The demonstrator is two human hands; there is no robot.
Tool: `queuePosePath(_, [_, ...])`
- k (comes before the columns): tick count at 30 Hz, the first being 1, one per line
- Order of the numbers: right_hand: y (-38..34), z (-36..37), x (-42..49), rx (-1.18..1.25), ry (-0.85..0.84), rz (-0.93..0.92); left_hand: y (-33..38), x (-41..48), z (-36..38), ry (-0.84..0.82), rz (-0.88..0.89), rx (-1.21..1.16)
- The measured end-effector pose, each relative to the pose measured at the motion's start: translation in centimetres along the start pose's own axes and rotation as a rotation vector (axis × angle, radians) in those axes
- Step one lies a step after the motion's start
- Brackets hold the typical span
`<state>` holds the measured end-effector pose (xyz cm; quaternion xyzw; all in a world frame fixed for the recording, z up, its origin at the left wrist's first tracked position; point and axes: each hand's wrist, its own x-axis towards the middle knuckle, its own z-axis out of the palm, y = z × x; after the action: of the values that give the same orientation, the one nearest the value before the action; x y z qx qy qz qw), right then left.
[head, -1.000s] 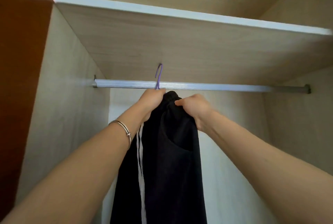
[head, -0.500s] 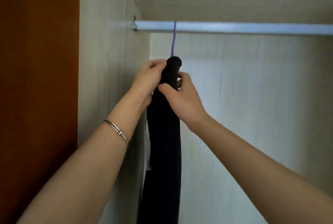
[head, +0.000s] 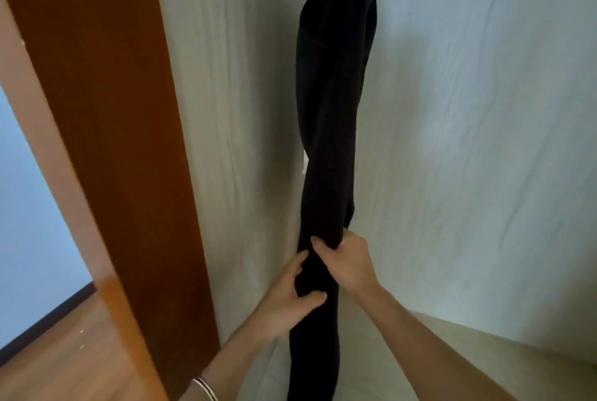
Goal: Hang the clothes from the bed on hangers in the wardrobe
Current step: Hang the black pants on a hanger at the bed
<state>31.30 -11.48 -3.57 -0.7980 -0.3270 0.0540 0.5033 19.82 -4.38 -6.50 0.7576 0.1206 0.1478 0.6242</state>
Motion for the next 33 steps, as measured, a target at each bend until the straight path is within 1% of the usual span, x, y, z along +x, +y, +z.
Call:
queuePosePath(1, [1.3,0.9,-1.0,-0.058,-0.092,0.062,-1.2,-0.3,1.0,-0.023,-0.012,0.076])
queuePosePath(2, [2.0,1.5,-1.5,-0.113,-0.154,0.084,-2.0,-0.1,1.6,-0.006,0.023,0.127])
queuePosePath(3, [2.3,1.9,-2.0,-0.176,-0.19,0.084,-2.7,0.0,2.0,0.057,0.02,0.141])
queuePosePath(5, [1.8,2.2,-2.6,-0.256,-0.224,0.01,-3.5,0.7,2.4,0.204,0.003,0.095])
queuePosePath(8, [0.4,2.3,-2.9,-0.244,-0.208,-0.16,-3.8,0.8,1.7,0.319,0.044,0.15])
queuePosePath(10, [-0.3,2.5,-3.4,-0.191,-0.173,-0.205,-4.2,0.1,0.7,0.383,0.069,0.204])
queuePosePath(12, [-0.3,3.1,-3.9,-0.152,-0.196,-0.222,-5.0,-1.0,-0.1,0.426,0.049,0.203])
queuePosePath(15, [0.5,4.1,-4.4,-0.179,-0.226,-0.219,-6.4,-1.9,-0.6,0.44,-0.01,0.247])
queuePosePath(19, [2.0,4.9,-4.5,-0.162,-0.252,-0.175,-7.6,-1.7,-0.2,0.408,-0.032,0.288])
queuePosePath(22, [2.6,5.0,-4.6,-0.203,-0.23,-0.139,-8.3,-1.5,-0.1,0.436,-0.04,0.291])
queuePosePath(25, [2.9,5.0,-4.1,-0.188,-0.2,-0.117,-9.1,-1.5,0.2,0.457,-0.092,0.313])
queuePosePath(27, [3.0,4.9,-3.6,-0.202,-0.2,-0.126,-9.7,-1.5,0.3,0.449,-0.144,0.374])
queuePosePath(29, [2.9,5.0,-2.8,-0.233,-0.197,-0.181,-9.8,-1.0,0.0,0.423,-0.216,0.473])
queuePosePath(31, [2.3,4.9,-1.9,-0.172,-0.177,-0.221,-9.0,0.1,-0.6,0.466,-0.23,0.503])
queuePosePath(33, [1.5,4.6,-1.0,-0.047,-0.141,-0.221,-7.7,1.1,-0.7,0.558,-0.182,0.45])
